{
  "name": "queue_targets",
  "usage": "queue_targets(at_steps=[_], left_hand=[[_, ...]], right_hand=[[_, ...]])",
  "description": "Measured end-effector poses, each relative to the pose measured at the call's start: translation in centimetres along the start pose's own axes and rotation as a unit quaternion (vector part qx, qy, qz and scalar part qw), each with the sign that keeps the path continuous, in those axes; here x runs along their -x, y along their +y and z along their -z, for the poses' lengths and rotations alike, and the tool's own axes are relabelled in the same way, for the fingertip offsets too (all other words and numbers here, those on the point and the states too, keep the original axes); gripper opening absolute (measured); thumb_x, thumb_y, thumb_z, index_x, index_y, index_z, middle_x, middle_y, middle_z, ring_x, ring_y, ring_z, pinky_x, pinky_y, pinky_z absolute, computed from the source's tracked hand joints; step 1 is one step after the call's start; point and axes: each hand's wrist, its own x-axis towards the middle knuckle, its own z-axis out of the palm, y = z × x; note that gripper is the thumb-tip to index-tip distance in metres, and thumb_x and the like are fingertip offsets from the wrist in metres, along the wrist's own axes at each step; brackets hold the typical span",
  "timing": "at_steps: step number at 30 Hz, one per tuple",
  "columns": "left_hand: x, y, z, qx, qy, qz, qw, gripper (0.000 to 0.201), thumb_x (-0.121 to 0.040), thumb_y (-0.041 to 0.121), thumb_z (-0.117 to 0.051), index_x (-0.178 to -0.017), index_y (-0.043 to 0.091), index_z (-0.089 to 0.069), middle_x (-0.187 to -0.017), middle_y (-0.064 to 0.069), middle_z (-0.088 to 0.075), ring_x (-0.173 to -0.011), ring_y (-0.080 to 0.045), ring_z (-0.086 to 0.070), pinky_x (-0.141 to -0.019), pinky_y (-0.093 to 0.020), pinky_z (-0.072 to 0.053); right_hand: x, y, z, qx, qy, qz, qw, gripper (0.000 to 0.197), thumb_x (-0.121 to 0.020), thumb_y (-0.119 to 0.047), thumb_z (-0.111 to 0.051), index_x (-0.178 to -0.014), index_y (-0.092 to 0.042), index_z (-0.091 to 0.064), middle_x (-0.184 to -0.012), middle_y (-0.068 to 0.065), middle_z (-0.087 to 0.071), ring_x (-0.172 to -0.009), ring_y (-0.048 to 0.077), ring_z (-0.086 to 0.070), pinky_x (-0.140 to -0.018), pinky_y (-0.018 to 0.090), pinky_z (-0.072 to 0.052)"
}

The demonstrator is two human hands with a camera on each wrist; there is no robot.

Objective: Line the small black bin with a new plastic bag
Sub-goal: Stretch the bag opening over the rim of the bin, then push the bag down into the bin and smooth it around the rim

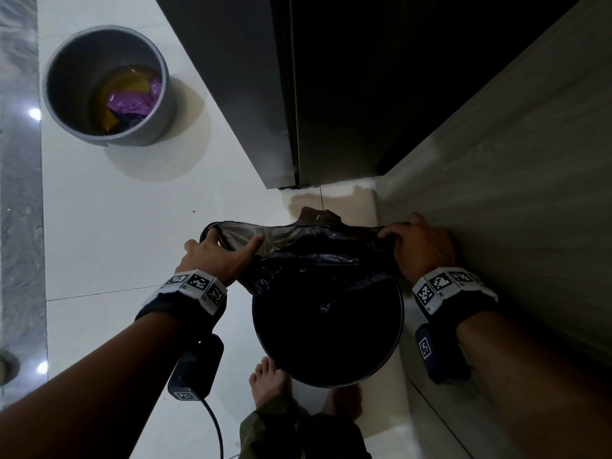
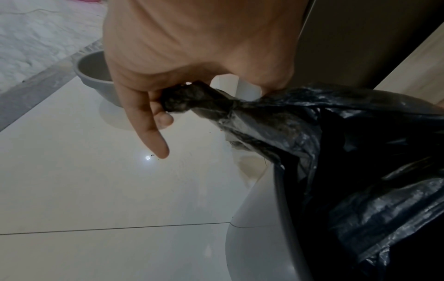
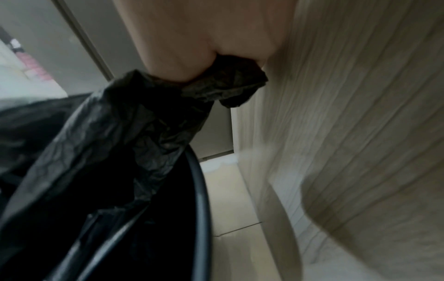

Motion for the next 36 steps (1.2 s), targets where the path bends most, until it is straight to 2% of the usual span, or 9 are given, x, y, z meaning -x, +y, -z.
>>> queue_targets(at_steps=[10,16,18,20,22,26,30,33,36], left_hand=[[-3.1,-0.5,-0.8,-0.019,-0.009,0.016,1.0,0.109,-0.046,0.092,-0.035,-0.118,0.014,-0.059,-0.12,-0.018,-0.061,-0.111,-0.037,-0.057,-0.091,-0.043,-0.049],[-2.6,-3.1,-2.0,-0.048,-0.063,0.029,0.996,0.074,-0.068,0.079,-0.049,-0.082,0.007,-0.062,-0.098,-0.018,-0.067,-0.094,-0.035,-0.062,-0.074,-0.033,-0.046],[-1.9,-4.2,-2.5,-0.049,-0.076,0.011,0.996,0.072,-0.07,0.075,-0.048,-0.077,0.006,-0.065,-0.091,-0.017,-0.069,-0.084,-0.033,-0.064,-0.072,-0.032,-0.05],[-0.7,-5.0,-2.8,-0.023,-0.094,-0.008,0.995,0.068,-0.071,0.069,-0.051,-0.073,0.003,-0.069,-0.078,-0.017,-0.068,-0.065,-0.029,-0.06,-0.067,-0.033,-0.053],[0.4,-5.8,-3.4,0.013,-0.105,-0.021,0.994,0.062,-0.062,0.068,-0.053,-0.067,0.008,-0.068,-0.078,-0.015,-0.065,-0.061,-0.025,-0.057,-0.062,-0.03,-0.049],[1.7,-6.5,-4.3,0.061,-0.11,-0.03,0.992,0.042,-0.059,0.063,-0.061,-0.075,0.024,-0.064,-0.109,-0.012,-0.05,-0.082,-0.024,-0.061,-0.079,-0.03,-0.049],[2.8,-7.0,-5.6,0.027,0.003,-0.099,0.995,0.045,-0.07,0.044,-0.074,-0.102,0.014,-0.062,-0.112,-0.009,-0.04,-0.109,-0.032,-0.051,-0.094,-0.041,-0.046],[3.3,-7.5,-6.3,-0.018,0.08,-0.221,0.972,0.061,-0.073,0.034,-0.075,-0.124,0.012,-0.049,-0.122,-0.019,-0.042,-0.107,-0.04,-0.051,-0.078,-0.047,-0.052],[4.4,-7.5,-6.5,-0.028,0.087,-0.306,0.948,0.065,-0.083,0.018,-0.063,-0.14,0.021,-0.033,-0.127,-0.013,-0.041,-0.093,-0.032,-0.059,-0.062,-0.037,-0.05]], right_hand=[[-1.3,-0.1,-0.4,0.014,-0.092,-0.058,0.994,0.033,-0.088,-0.007,-0.052,-0.106,-0.024,-0.074,-0.124,0.011,-0.06,-0.106,0.035,-0.061,-0.091,0.035,-0.05],[-0.1,-0.1,-1.1,-0.032,-0.19,-0.177,0.965,0.035,-0.096,-0.019,-0.037,-0.117,-0.004,-0.061,-0.127,0.023,-0.057,-0.116,0.038,-0.055,-0.096,0.039,-0.043],[0.6,0.4,-1.5,-0.098,-0.202,-0.198,0.954,0.056,-0.094,-0.048,-0.029,-0.118,-0.009,-0.061,-0.13,0.02,-0.057,-0.117,0.036,-0.053,-0.101,0.04,-0.039],[1.6,1.2,-2.1,-0.179,-0.198,-0.226,0.937,0.099,-0.067,-0.089,-0.021,-0.121,-0.016,-0.063,-0.132,0.014,-0.058,-0.12,0.033,-0.053,-0.106,0.043,-0.037],[3.1,1.6,-2.6,-0.242,-0.192,-0.239,0.921,0.115,-0.048,-0.1,-0.027,-0.126,-0.023,-0.06,-0.135,0.007,-0.057,-0.122,0.031,-0.053,-0.107,0.043,-0.037],[5.5,1.8,-2.3,-0.313,-0.192,-0.246,0.897,0.048,-0.088,-0.049,-0.052,-0.1,-0.007,-0.071,-0.097,0.016,-0.069,-0.078,0.024,-0.063,-0.071,0.028,-0.048],[7.2,2.3,-2.2,-0.318,-0.151,-0.222,0.909,0.029,-0.094,-0.01,-0.046,-0.072,0.001,-0.06,-0.067,0.011,-0.053,-0.049,0.005,-0.054,-0.034,0.007,-0.031],[8.4,3.1,-3.2,-0.341,-0.112,-0.226,0.906,0.022,-0.093,-0.008,-0.045,-0.077,-0.004,-0.059,-0.09,0.013,-0.054,-0.067,0.016,-0.055,-0.046,0.011,-0.038],[9.7,3.6,-4.8,-0.343,-0.079,-0.237,0.905,0.025,-0.093,-0.012,-0.046,-0.113,-0.01,-0.06,-0.119,0.007,-0.047,-0.101,0.024,-0.052,-0.082,0.025,-0.044]])
